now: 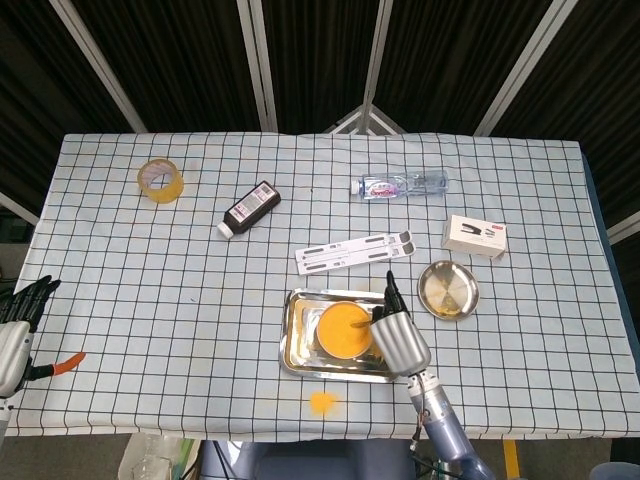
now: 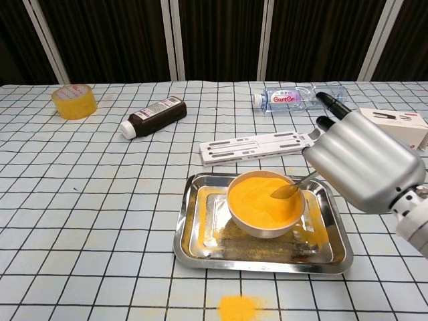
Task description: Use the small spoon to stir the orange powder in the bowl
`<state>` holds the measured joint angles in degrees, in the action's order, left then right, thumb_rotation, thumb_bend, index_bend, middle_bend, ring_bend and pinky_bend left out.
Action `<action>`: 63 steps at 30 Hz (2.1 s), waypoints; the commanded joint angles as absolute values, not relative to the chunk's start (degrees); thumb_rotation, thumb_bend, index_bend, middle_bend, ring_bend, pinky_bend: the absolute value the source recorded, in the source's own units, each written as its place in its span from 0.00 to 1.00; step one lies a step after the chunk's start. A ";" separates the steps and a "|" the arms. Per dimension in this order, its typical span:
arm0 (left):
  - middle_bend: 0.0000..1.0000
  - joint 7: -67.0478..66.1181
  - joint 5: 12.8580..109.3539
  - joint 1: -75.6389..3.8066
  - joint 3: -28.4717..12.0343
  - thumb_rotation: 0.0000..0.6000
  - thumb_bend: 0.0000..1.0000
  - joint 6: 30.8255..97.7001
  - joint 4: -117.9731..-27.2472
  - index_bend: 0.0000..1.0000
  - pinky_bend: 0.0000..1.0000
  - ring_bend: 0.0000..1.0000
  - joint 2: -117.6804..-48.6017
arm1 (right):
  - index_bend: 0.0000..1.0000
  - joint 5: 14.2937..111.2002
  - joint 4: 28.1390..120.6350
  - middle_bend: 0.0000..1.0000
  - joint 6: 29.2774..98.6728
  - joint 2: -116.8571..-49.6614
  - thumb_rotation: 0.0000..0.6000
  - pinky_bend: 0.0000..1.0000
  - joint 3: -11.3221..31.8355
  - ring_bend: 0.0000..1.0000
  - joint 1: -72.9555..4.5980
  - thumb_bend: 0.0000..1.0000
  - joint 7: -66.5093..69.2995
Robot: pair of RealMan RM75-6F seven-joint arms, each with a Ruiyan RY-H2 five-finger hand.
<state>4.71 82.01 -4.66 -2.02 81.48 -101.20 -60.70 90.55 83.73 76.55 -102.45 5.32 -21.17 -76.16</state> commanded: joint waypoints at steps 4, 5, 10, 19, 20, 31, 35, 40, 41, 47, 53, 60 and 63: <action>0.00 4.63 81.88 -4.67 -2.05 1.00 0.00 81.43 -101.29 0.00 0.00 0.00 -60.76 | 0.71 91.86 85.56 0.62 77.65 -101.43 1.00 0.00 3.72 0.27 -20.39 0.64 -75.43; 0.00 4.59 81.89 -4.67 -2.06 1.00 0.00 81.45 -101.31 0.00 0.00 0.00 -60.78 | 0.71 92.27 86.12 0.62 77.86 -101.11 1.00 0.00 3.48 0.27 -20.32 0.64 -75.31; 0.00 4.51 81.89 -4.59 -2.03 1.00 0.00 81.55 -101.39 0.00 0.00 0.00 -60.79 | 0.71 93.24 87.80 0.62 78.26 -100.25 1.00 0.00 3.60 0.27 -20.42 0.64 -75.42; 0.00 4.45 81.59 -4.60 -2.13 1.00 0.00 81.48 -101.44 0.00 0.00 0.00 -60.79 | 0.71 91.85 87.05 0.62 77.17 -101.30 1.00 0.00 6.36 0.28 -21.78 0.64 -75.04; 0.00 4.45 81.56 -4.60 -2.13 1.00 0.00 81.44 -101.44 0.00 0.00 0.00 -60.79 | 0.71 91.70 86.83 0.62 77.08 -101.40 1.00 0.00 6.57 0.28 -21.89 0.64 -75.06; 0.00 4.72 81.59 -4.67 -1.99 1.00 0.00 81.07 -101.48 0.00 0.00 0.00 -60.63 | 0.71 88.48 82.86 0.62 76.29 -103.45 1.00 0.00 7.94 0.28 -22.60 0.64 -74.53; 0.00 4.82 81.68 -4.66 -1.93 1.00 0.00 81.05 -101.45 0.00 0.00 0.00 -60.60 | 0.71 88.50 81.77 0.62 76.36 -103.78 1.00 0.00 6.41 0.28 -22.15 0.64 -74.06; 0.00 4.86 81.76 -4.65 -1.86 1.00 0.00 81.01 -101.53 0.00 0.00 0.00 -60.58 | 0.71 89.30 82.03 0.62 76.81 -103.72 1.00 0.00 4.28 0.28 -21.39 0.64 -73.28; 0.00 4.86 81.75 -4.65 -1.85 1.00 0.00 80.99 -101.55 0.00 0.00 0.00 -60.58 | 0.71 89.62 82.40 0.62 76.98 -103.67 1.00 0.00 3.89 0.28 -21.28 0.64 -73.07; 0.00 4.74 81.70 -4.60 -1.82 1.00 0.00 81.02 -101.70 0.00 0.00 0.00 -60.59 | 0.71 91.34 84.98 0.62 77.69 -102.97 1.00 0.00 3.12 0.28 -21.26 0.64 -72.97; 0.00 4.72 81.55 -4.63 -1.87 1.00 0.00 80.94 -101.77 0.00 0.00 0.00 -60.60 | 0.71 93.51 87.90 0.62 78.15 -101.55 1.00 0.00 2.73 0.28 -21.52 0.64 -73.43; 0.00 4.83 81.47 -4.59 -1.87 1.00 0.00 80.93 -101.86 0.00 0.00 0.00 -60.55 | 0.71 92.77 88.90 0.62 77.90 -100.63 1.00 0.00 3.28 0.28 -21.10 0.64 -74.40; 0.00 4.92 81.33 -4.64 -1.86 1.00 0.00 80.73 -101.95 0.00 0.00 0.00 -60.53 | 0.71 92.06 89.07 0.62 77.51 -100.45 1.00 0.00 3.09 0.28 -20.74 0.64 -74.79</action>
<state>4.91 81.34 -4.64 -1.87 80.73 -101.95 -60.53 92.26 89.02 77.65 -100.49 3.16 -20.86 -74.67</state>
